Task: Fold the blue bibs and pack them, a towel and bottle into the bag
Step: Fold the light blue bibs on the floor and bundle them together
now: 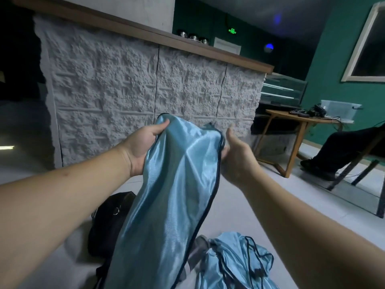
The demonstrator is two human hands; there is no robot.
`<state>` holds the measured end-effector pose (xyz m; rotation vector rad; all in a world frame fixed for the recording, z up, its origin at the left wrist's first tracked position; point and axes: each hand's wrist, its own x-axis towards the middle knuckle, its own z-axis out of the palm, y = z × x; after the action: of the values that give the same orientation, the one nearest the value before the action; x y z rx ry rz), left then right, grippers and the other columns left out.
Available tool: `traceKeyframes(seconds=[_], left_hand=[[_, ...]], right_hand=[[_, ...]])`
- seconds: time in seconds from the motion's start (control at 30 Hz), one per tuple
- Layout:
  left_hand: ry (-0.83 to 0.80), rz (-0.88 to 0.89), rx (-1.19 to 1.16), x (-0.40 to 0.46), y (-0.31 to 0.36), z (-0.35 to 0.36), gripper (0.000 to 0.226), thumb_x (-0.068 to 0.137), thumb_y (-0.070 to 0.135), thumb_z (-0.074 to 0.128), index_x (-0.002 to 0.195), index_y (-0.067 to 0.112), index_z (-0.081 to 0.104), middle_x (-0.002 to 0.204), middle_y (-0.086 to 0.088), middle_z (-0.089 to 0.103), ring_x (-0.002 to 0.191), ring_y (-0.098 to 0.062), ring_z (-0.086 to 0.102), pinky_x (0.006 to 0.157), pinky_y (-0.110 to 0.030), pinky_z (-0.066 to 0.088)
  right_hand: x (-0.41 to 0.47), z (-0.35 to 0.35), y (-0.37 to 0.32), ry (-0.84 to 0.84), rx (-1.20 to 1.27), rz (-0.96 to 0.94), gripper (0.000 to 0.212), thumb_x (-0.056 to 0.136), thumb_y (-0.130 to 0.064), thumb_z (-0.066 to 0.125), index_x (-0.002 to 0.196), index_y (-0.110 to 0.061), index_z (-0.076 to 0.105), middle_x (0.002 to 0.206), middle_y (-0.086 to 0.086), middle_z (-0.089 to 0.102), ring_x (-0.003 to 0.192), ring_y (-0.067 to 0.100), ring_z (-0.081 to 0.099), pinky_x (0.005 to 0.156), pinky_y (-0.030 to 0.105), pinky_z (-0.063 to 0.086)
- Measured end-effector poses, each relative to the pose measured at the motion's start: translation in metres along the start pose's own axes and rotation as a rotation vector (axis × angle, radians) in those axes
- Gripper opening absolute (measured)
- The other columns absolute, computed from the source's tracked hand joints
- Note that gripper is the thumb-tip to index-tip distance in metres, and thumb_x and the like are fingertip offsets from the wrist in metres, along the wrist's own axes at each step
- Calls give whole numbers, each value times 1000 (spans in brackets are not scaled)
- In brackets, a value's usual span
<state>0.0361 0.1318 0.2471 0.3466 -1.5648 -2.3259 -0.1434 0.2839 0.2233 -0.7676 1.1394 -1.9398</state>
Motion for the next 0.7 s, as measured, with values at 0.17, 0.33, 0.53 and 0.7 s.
traceKeyframes(seconds=[0.17, 0.33, 0.53, 0.7], left_hand=[[41, 19, -7, 5, 7, 5, 52, 99, 51, 54, 113, 6, 77, 110, -18, 72, 98, -33, 71, 90, -49, 61], [111, 7, 30, 3, 11, 2, 51, 101, 52, 53, 115, 9, 75, 111, -15, 76, 97, -30, 75, 88, -46, 60], [302, -57, 138, 2, 11, -15, 38, 108, 36, 48, 111, 3, 67, 88, -16, 76, 74, -28, 75, 79, -47, 62], [303, -137, 186, -3, 6, -19, 49, 109, 42, 41, 104, -1, 65, 75, -19, 74, 57, -27, 73, 48, -39, 61]], right_hand=[[-23, 12, 26, -87, 22, 120, 84, 79, -74, 45, 132, -13, 66, 130, 16, 70, 113, 33, 70, 96, 46, 57], [-28, 15, 36, -79, 70, 156, 79, 81, -78, 46, 115, -15, 79, 122, 14, 73, 105, 32, 73, 93, 45, 57], [-26, 12, 26, -150, -346, 428, 37, 79, -9, 75, 116, -3, 72, 111, 15, 75, 95, 29, 73, 94, 42, 57], [-26, 15, 19, -71, -442, 480, 32, 89, -12, 69, 119, 0, 68, 111, 16, 74, 99, 30, 70, 101, 46, 53]])
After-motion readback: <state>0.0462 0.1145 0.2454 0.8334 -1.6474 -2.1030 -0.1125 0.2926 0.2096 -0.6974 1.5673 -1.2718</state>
